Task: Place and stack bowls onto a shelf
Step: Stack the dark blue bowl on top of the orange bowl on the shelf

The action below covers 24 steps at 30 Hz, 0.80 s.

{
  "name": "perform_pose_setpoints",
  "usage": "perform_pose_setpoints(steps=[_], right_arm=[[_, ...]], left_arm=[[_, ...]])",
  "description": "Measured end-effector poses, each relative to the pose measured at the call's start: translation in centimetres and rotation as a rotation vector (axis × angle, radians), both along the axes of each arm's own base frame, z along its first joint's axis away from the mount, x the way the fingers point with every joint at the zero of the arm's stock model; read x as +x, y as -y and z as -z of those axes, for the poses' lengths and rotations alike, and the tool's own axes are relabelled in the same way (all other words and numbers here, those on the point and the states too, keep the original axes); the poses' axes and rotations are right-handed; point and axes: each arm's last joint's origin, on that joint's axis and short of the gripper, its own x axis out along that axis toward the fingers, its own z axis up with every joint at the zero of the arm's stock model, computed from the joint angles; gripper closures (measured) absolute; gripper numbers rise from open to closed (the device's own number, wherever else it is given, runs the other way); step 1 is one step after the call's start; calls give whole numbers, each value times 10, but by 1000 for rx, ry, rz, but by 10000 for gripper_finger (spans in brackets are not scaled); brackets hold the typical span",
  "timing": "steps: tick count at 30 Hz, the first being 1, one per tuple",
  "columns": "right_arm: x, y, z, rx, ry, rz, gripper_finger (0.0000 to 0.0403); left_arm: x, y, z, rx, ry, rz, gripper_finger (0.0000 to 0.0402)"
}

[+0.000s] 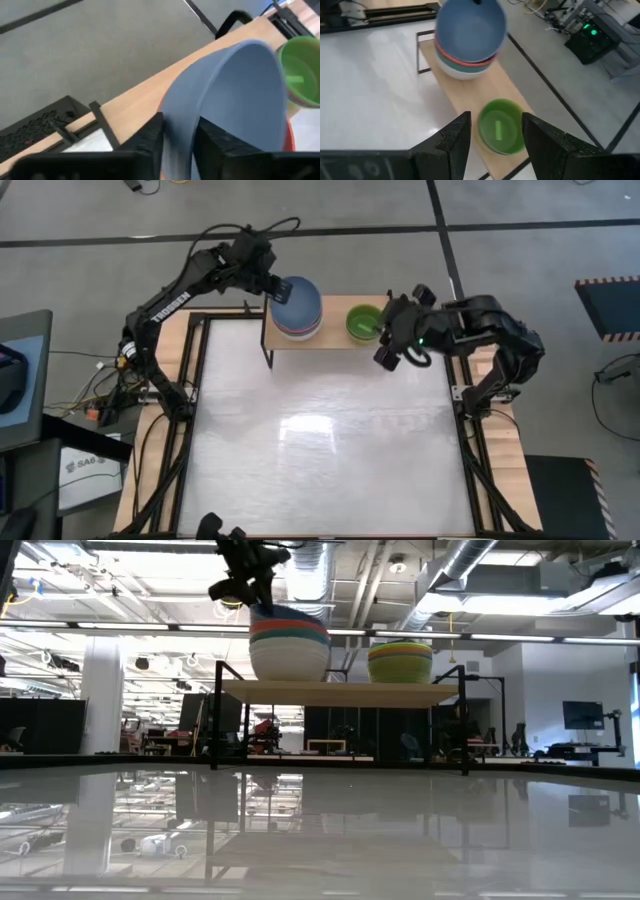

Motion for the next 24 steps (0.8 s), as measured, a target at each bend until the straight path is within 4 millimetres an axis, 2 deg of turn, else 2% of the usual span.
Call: perform_pose_setpoints(steps=[7,10,13,15,24], right_arm=[[-8,17,-4,-7,9,56,203],[-8,20,-5,-3,12,70,203],[-8,18,-4,1,13,62,203],[-8,15,-4,8,20,54,203],[-8,1,-4,49,63,40,203]], left_arm=[[-16,-7,0,-65,-43,-46,245],[-15,-10,-9,-9,40,-69,227],[-18,-9,-26,93,144,-85,224],[-18,-10,-30,116,172,-87,227],[-7,-24,0,54,-3,-134,246]])
